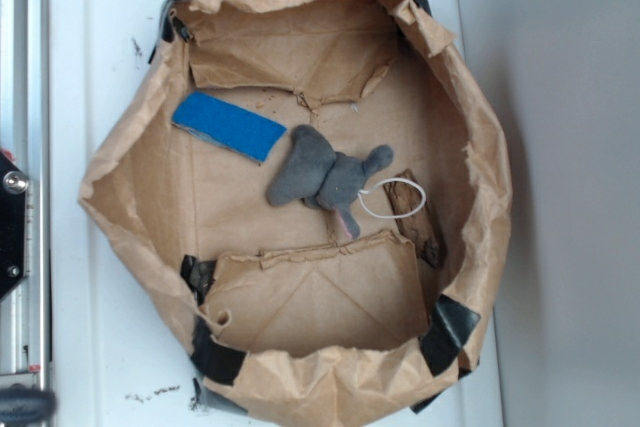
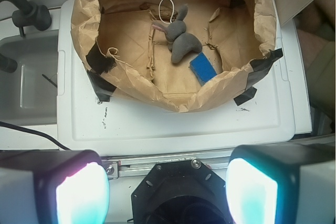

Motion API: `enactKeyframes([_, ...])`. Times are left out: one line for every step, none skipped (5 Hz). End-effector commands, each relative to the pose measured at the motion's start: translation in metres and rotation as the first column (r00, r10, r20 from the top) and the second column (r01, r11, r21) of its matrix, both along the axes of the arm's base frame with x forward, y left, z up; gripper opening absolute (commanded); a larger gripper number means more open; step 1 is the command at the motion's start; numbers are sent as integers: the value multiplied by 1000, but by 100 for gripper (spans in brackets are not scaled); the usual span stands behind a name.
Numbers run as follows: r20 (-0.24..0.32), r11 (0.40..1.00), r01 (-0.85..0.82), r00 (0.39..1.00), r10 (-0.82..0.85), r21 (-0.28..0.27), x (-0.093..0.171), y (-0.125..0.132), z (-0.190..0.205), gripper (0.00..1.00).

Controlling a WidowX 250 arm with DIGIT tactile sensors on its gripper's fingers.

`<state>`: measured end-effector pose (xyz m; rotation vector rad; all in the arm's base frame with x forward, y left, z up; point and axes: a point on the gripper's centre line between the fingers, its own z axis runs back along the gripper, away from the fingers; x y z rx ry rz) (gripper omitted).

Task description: Grab the gray animal.

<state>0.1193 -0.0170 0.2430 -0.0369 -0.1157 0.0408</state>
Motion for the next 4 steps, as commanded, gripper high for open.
enactKeyframes([0,1000,0,1000,0,0,0,0,0,100])
enactKeyframes([92,998,63,994,-63,-3,49,-8,3,100])
enactKeyframes([143,984,170,976,-161,-50,91,-12,-1,100])
enactKeyframes([187,958,287,942,-279,-20,117,-8,-20,100])
